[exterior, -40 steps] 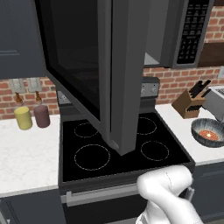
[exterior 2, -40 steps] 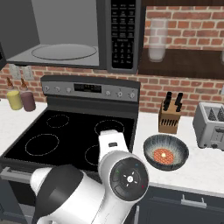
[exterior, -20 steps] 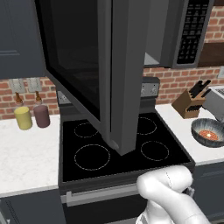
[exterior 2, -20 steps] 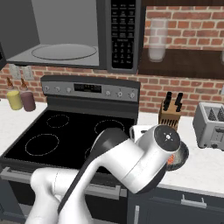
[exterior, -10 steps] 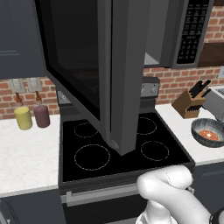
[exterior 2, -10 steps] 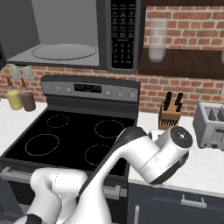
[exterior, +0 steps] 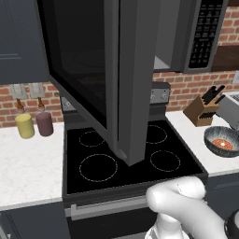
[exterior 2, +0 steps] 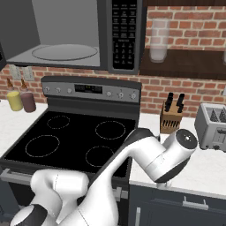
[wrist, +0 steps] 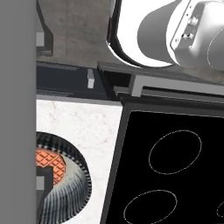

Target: Open the microwave, place the bowl with waffle inside the microwave, then close the microwave door and turn it on.

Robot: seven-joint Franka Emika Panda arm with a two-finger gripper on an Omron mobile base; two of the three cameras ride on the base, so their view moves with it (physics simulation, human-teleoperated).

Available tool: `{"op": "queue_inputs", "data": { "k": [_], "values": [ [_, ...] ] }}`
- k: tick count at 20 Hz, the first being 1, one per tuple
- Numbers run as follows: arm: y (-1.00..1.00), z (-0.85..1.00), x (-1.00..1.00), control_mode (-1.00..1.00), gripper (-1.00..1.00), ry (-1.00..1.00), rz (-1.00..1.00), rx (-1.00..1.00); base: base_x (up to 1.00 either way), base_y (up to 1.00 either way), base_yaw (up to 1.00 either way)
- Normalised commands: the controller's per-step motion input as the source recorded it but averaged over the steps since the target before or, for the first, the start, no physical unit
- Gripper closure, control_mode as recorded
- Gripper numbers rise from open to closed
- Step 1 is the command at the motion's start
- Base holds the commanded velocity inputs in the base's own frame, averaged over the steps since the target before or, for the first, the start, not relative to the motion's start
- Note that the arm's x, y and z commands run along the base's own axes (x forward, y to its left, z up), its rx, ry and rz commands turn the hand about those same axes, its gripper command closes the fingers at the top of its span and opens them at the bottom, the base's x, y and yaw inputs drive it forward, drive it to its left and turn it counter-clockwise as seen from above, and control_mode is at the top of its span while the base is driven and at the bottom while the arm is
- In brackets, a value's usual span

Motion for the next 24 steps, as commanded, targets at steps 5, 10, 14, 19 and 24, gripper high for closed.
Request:
{"op": "queue_inputs", "data": {
  "k": [5, 10, 14, 19, 24],
  "values": [
    [0.00, -0.28, 0.15, -1.00, -1.00, 0.01, -0.02, 0.00, 0.00, 0.00, 0.00],
    [0.00, -0.14, 0.36, -1.00, -1.00, 0.04, 0.00, 0.00, 0.00, 0.00, 0.00],
    [-0.02, -0.07, 0.43, -1.00, -1.00, 0.05, 0.00, 0.00, 0.00, 0.00, 0.00],
    [-0.21, -0.06, 0.22, -1.00, -1.00, 0.06, 0.00, 0.00, 0.00, 0.00, 0.00],
    [-0.21, -0.19, 0.17, -1.00, -1.00, 0.06, 0.00, 0.00, 0.00, 0.00, 0.00]
  ]
}}
